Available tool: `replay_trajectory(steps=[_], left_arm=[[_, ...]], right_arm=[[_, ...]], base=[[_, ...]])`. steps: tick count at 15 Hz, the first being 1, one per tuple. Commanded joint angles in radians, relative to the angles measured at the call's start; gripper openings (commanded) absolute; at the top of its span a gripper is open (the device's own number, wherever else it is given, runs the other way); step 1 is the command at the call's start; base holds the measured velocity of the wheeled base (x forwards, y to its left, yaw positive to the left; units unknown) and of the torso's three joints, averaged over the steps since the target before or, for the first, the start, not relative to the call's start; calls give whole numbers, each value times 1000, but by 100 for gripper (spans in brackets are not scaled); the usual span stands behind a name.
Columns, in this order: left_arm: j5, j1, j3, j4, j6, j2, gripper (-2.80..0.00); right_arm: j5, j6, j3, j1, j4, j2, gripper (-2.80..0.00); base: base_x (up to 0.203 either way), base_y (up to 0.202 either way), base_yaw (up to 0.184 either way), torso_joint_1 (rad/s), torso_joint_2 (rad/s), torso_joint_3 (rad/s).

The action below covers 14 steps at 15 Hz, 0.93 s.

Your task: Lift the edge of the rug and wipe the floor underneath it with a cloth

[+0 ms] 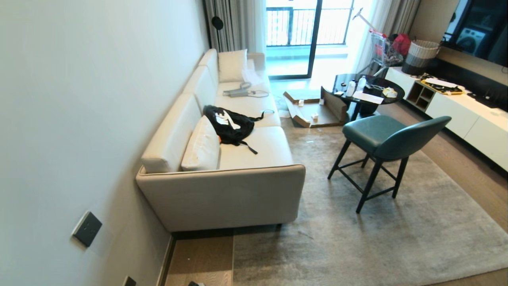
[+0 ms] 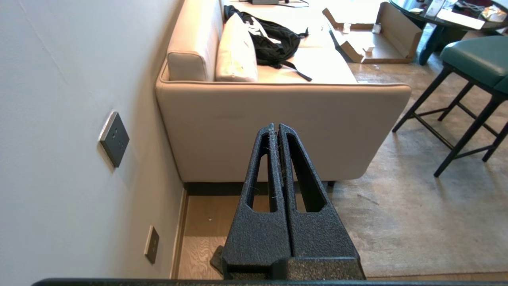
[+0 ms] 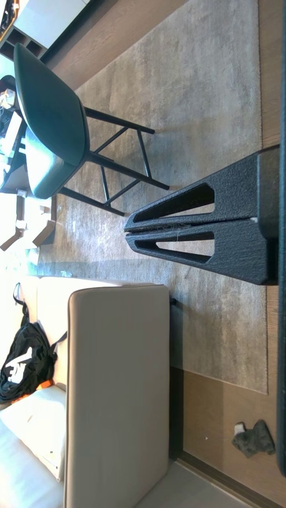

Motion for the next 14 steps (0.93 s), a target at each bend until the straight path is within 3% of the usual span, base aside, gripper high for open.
replay_trajectory(steps=[1, 12, 14], left_arm=[[0, 1, 0, 0, -1, 0, -280], [0, 1, 0, 0, -1, 0, -280], [0, 0, 0, 0, -1, 0, -280]], right_arm=[[0, -1, 0, 0, 0, 2, -280], [0, 0, 0, 0, 0, 2, -280], [-2, 35, 0, 0, 0, 2, -280]], base=[[0, 0, 0, 0, 0, 0], [0, 0, 0, 0, 0, 0], [0, 0, 0, 0, 0, 0]])
